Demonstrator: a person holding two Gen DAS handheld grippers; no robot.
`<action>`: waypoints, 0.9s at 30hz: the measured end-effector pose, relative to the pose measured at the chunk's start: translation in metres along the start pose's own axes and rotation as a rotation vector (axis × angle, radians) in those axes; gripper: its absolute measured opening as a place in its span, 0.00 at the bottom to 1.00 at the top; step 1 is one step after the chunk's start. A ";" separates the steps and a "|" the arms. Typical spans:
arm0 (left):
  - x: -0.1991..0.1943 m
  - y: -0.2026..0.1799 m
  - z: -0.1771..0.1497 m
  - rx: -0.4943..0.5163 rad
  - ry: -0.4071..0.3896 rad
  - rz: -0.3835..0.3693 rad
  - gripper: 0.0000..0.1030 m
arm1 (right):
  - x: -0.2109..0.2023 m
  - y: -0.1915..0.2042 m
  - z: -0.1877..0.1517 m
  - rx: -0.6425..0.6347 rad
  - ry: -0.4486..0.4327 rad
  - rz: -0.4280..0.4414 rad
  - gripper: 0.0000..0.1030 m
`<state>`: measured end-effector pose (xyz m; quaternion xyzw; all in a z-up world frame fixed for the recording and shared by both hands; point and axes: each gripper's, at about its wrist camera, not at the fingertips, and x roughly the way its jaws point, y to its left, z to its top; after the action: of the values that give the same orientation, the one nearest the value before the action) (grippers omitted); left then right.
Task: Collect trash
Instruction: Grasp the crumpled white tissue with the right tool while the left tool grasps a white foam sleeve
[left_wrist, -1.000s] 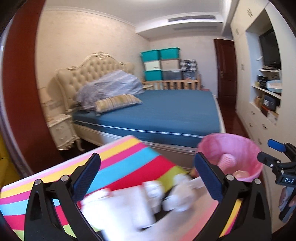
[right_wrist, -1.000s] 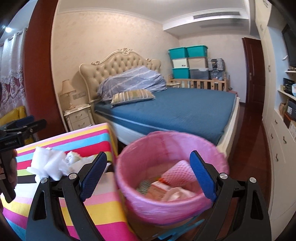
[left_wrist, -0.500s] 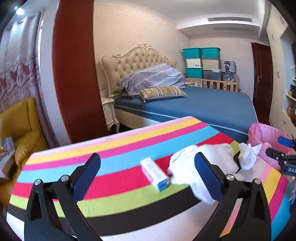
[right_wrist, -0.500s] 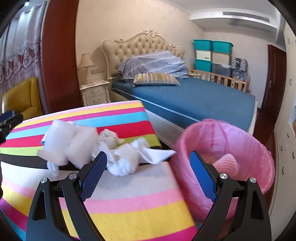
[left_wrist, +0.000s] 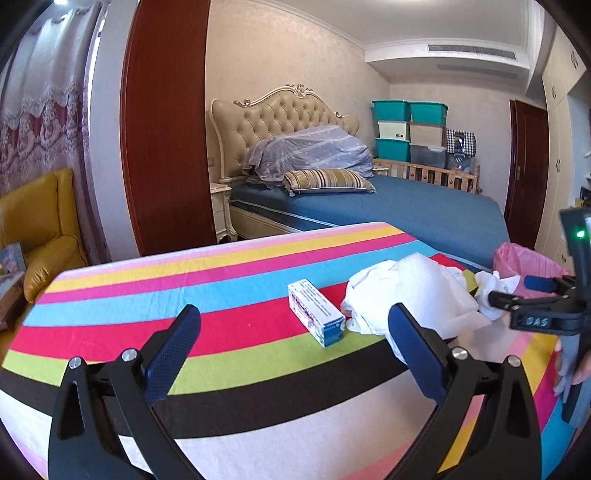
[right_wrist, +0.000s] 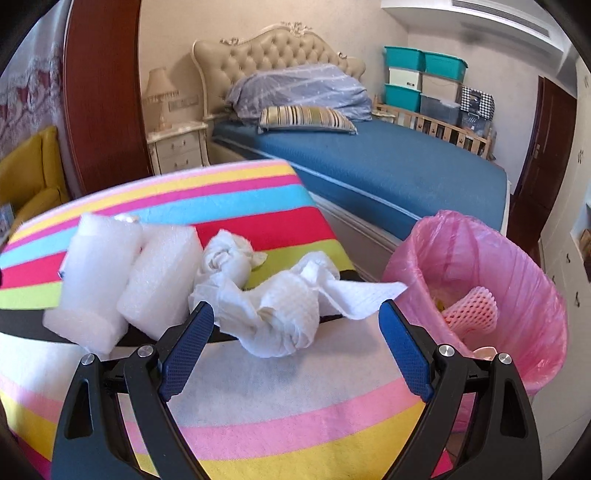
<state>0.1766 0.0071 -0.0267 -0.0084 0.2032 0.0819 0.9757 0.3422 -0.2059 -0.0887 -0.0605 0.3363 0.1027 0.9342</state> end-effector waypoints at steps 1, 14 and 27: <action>0.000 0.000 -0.001 -0.004 0.000 -0.005 0.95 | 0.003 0.002 0.000 -0.009 0.013 -0.004 0.82; 0.003 -0.004 -0.005 -0.003 0.014 -0.023 0.95 | 0.010 0.010 -0.003 -0.058 0.044 0.031 0.44; -0.001 -0.008 -0.007 0.015 -0.016 -0.042 0.95 | -0.053 -0.001 -0.013 0.033 -0.188 0.081 0.39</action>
<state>0.1742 -0.0016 -0.0328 -0.0048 0.1956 0.0600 0.9788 0.2945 -0.2173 -0.0640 -0.0214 0.2508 0.1398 0.9576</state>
